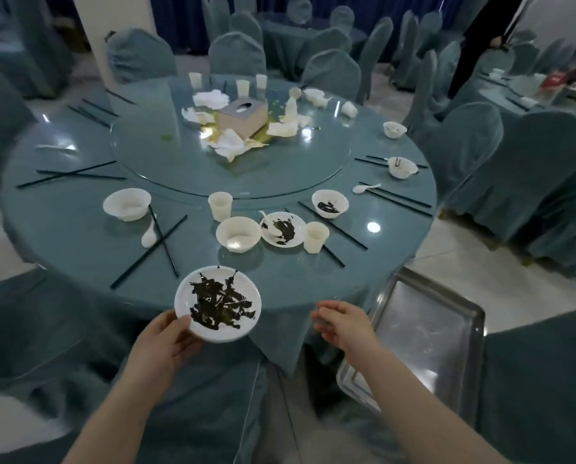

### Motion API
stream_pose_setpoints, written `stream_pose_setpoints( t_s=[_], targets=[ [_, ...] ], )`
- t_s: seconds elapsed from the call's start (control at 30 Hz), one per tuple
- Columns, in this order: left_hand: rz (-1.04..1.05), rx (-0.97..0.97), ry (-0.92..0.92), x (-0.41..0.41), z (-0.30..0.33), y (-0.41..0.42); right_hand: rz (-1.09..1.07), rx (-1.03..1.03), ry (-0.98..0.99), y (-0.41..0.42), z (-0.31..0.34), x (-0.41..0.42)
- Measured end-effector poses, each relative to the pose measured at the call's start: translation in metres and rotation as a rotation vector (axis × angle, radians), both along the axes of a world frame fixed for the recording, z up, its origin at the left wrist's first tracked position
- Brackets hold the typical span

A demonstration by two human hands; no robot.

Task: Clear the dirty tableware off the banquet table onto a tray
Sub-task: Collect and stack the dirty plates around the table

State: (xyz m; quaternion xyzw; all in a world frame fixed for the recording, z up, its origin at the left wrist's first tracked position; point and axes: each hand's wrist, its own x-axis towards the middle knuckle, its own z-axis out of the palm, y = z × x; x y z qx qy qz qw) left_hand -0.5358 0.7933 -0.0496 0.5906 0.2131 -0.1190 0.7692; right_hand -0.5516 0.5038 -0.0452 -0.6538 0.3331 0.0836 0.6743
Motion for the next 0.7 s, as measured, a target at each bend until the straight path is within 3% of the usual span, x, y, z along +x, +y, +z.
stream_pose_setpoints(
  t_s=[0.33, 0.47, 0.7],
  targets=[
    [0.222, -0.074, 0.022, 0.055, -0.005, -0.004, -0.001, 0.077, 0.08, -0.009, -0.022, 0.105],
    [0.355, -0.07, 0.046, 0.067, -0.004, -0.008, -0.124, 0.193, 0.169, -0.007, -0.04, 0.166],
    [0.507, -0.036, 0.058, 0.059, -0.003, -0.007, -0.151, 0.375, 0.243, 0.012, -0.07, 0.239]
  ],
)
